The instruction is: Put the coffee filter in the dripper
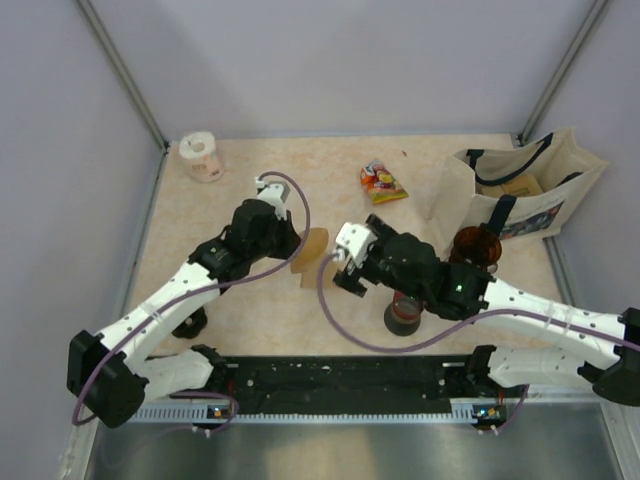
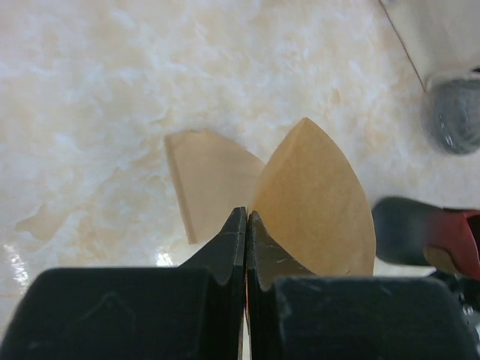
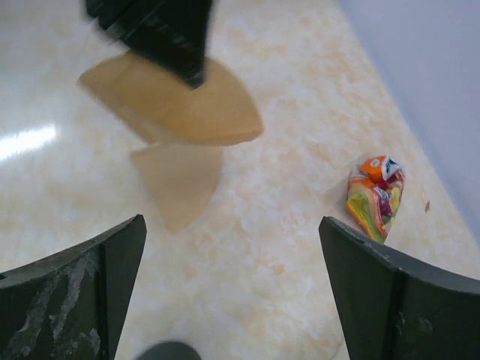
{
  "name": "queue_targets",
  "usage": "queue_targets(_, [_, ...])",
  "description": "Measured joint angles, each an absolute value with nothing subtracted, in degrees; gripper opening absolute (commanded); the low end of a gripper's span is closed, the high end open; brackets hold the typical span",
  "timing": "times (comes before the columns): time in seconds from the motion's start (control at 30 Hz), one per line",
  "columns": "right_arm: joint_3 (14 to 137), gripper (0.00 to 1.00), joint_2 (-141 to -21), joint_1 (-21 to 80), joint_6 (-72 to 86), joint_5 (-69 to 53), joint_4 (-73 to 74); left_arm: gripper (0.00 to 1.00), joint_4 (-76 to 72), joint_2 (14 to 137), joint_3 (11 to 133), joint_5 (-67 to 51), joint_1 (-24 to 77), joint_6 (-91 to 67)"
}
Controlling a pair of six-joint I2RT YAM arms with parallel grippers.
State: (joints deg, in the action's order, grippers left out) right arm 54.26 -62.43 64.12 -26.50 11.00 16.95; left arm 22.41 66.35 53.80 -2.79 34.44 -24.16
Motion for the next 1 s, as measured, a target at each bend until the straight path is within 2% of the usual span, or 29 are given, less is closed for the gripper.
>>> queue_targets(0.13, [54.0, 0.99, -59.3, 63.1, -3.9, 22.7, 9.5, 0.00, 16.9, 61.9, 50.0, 4.7, 35.1, -25.4])
queue_targets(0.27, [54.0, 0.99, -59.3, 57.8, 16.0, 25.0, 6.3, 0.00, 11.4, 59.7, 48.1, 10.9, 37.5, -24.0])
queue_targets(0.37, [54.3, 0.98, -61.8, 54.5, 25.4, 25.5, 5.3, 0.00, 7.2, 59.6, 48.0, 15.4, 39.7, -21.5])
queue_targets(0.77, [63.5, 0.88, -79.0, 54.0, 36.7, 23.8, 5.5, 0.00, -0.1, 59.5, 47.8, 22.4, 43.9, -17.2])
queue_targets(0.87, [63.5, 0.83, -81.4, 54.0, 38.4, 23.7, 5.4, 0.00, -0.8, 59.4, 47.7, 23.3, 44.2, -17.4])
queue_targets(1.0, [63.5, 0.70, -84.8, 54.0, 40.1, 23.7, 5.1, 0.00, -1.9, 59.3, 47.4, 23.4, 44.5, -17.8])
